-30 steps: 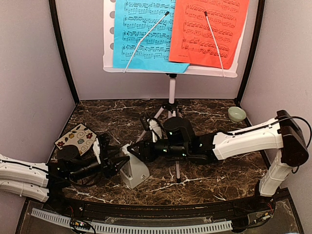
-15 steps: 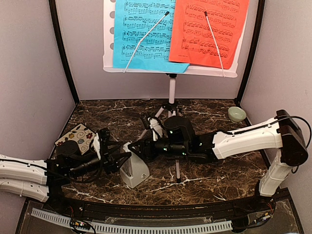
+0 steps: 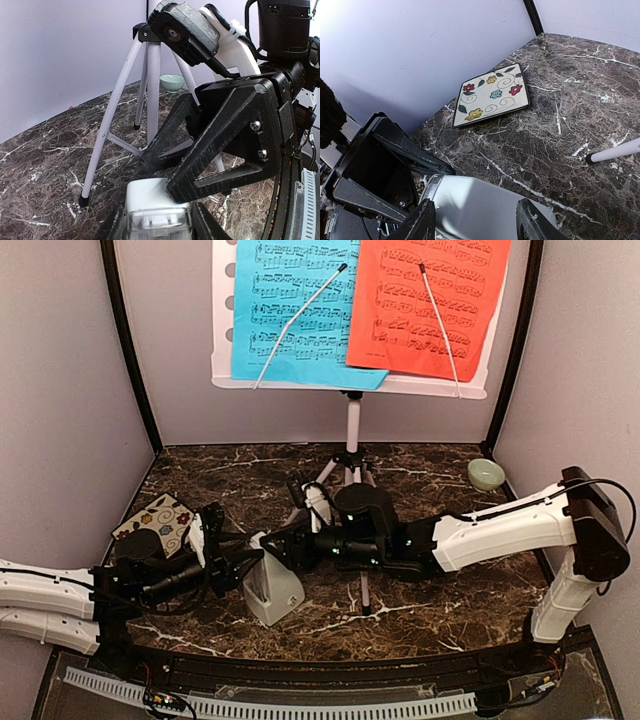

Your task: Set up the instrument practice props

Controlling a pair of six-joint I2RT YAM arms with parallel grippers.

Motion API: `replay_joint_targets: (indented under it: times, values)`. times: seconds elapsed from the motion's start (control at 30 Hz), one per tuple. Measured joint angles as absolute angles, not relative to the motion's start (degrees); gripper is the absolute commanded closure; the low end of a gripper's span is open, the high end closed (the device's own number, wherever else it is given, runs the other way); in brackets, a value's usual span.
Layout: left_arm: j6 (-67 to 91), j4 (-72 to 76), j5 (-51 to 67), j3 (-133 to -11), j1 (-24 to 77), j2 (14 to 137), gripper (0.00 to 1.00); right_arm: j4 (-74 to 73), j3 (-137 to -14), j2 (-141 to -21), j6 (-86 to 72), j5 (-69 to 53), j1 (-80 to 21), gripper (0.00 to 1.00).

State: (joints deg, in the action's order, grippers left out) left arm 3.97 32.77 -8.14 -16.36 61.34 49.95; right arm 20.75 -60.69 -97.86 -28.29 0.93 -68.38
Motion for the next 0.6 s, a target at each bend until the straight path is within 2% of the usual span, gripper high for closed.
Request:
replay_joint_targets:
  times: [0.27, 0.6]
  values:
    - [2.46, 32.23, -6.83, -14.0, 61.23, 46.02, 0.85, 25.61, -59.66, -99.59, -28.08, 1.58, -69.6, 0.5]
    - [2.02, 36.03, -5.52, -11.0, 60.84, 43.86, 0.89, 29.32, -58.87, -100.62, -28.08, 1.43, -70.13, 0.52]
